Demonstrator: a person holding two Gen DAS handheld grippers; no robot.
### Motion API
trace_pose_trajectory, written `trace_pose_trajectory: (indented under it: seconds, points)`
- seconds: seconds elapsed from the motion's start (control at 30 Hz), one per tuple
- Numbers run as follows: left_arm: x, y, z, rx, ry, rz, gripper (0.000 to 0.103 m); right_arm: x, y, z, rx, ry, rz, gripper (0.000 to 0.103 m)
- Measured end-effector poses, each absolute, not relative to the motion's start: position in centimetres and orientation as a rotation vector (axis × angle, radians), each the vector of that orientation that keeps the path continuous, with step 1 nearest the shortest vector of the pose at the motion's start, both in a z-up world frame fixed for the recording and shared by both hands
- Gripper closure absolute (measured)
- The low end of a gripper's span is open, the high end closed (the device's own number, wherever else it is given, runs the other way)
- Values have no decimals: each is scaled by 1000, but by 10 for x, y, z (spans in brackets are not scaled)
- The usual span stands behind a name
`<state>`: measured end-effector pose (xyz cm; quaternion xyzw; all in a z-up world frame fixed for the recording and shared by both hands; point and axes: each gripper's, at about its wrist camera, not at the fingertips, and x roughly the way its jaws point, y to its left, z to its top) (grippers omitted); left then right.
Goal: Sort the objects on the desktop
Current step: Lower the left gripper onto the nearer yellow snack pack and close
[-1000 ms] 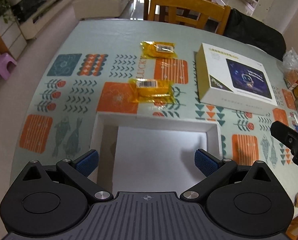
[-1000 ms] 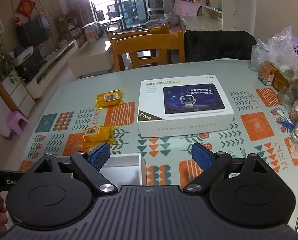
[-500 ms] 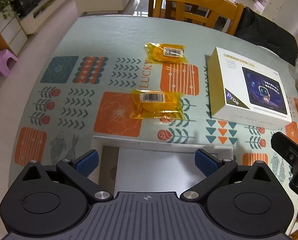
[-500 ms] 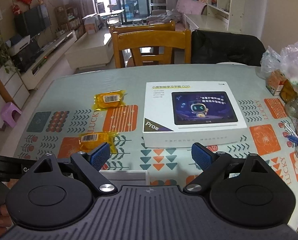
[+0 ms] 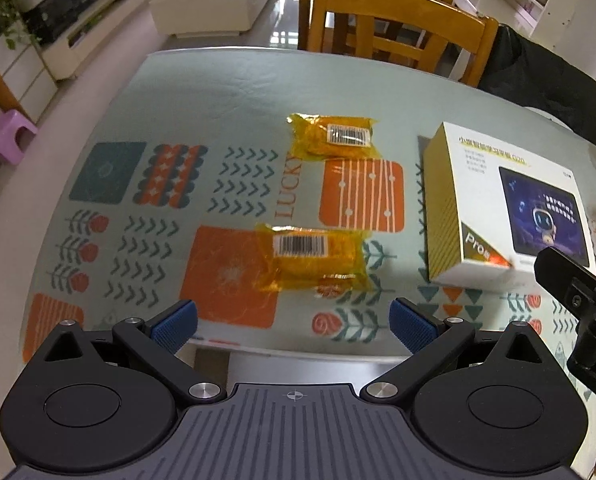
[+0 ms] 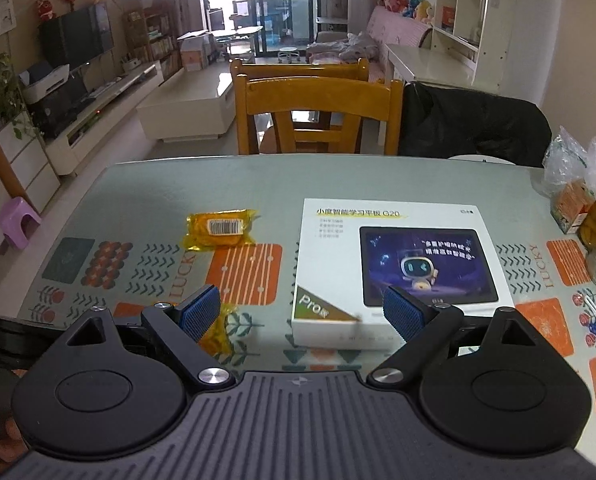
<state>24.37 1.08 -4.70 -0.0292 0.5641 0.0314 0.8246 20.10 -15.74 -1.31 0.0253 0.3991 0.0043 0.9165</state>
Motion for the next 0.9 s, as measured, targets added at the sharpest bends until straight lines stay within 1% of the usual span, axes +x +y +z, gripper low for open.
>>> trace_pose_trajectory:
  seconds: [0.47,0.9]
  points:
    - [295,-11,-91,-14,1219,29,0,241,-168,-35,60,865,-9,0]
    - [328,-19,-143,58,1295,63,0,258,-175,-58,70,917,-24,0]
